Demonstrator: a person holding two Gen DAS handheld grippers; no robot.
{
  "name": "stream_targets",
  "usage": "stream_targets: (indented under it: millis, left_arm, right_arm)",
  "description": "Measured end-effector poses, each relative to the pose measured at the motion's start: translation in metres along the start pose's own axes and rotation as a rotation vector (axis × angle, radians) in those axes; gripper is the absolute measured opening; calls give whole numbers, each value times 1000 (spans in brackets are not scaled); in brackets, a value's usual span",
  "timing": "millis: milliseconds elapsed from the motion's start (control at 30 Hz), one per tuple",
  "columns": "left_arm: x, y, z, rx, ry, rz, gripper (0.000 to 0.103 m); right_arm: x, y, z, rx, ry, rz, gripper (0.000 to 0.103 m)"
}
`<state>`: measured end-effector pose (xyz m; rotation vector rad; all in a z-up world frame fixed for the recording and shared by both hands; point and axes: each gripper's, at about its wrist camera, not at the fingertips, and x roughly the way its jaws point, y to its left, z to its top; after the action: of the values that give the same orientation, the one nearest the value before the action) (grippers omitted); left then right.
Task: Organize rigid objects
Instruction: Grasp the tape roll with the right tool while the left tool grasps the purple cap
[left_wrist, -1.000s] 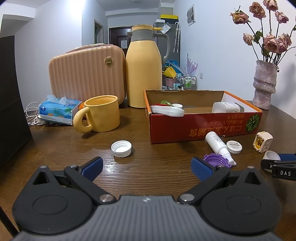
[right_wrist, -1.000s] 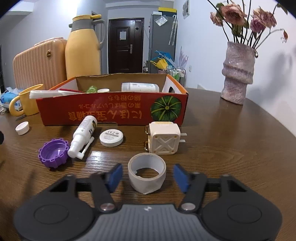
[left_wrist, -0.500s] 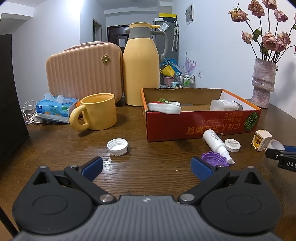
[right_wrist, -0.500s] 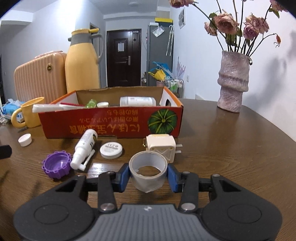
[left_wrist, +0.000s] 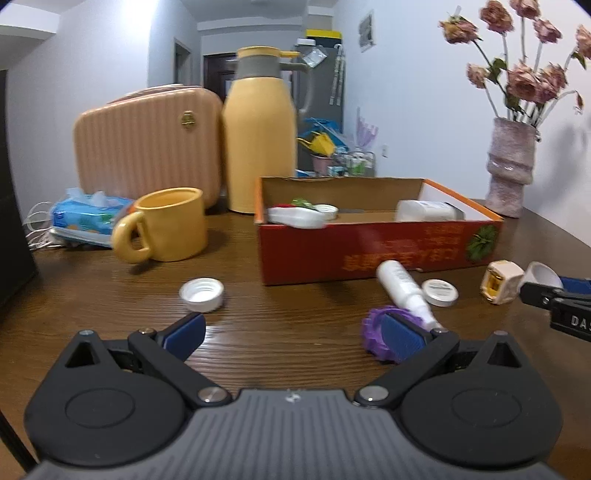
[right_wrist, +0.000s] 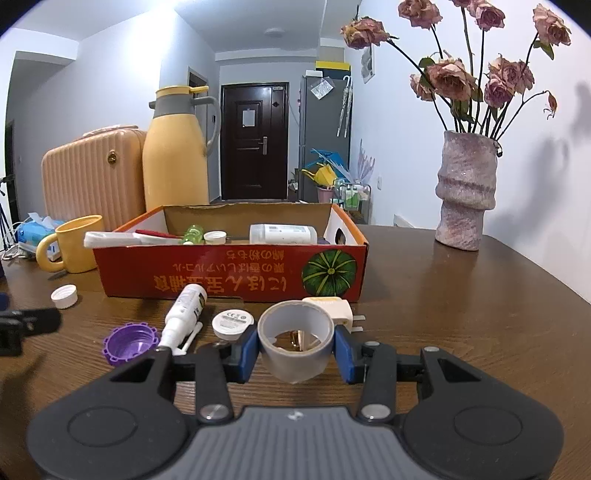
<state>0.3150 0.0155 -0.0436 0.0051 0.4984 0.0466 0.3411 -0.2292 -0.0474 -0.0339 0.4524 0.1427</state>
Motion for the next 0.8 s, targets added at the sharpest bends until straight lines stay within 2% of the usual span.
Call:
stream_targets:
  millis: [333,567,800]
  left_arm:
    - [27,-55,-3,123,89,-35,103]
    - [49,-70,0,118,139,-24,103]
    - [58,-68,3,89,157,-28,103]
  right_arm:
    - [-10,-4,4,15,-37,-2,42]
    - [-11,-7,5,31,-40,-2,42]
    - [-11,-8,5,33,-39,0,42]
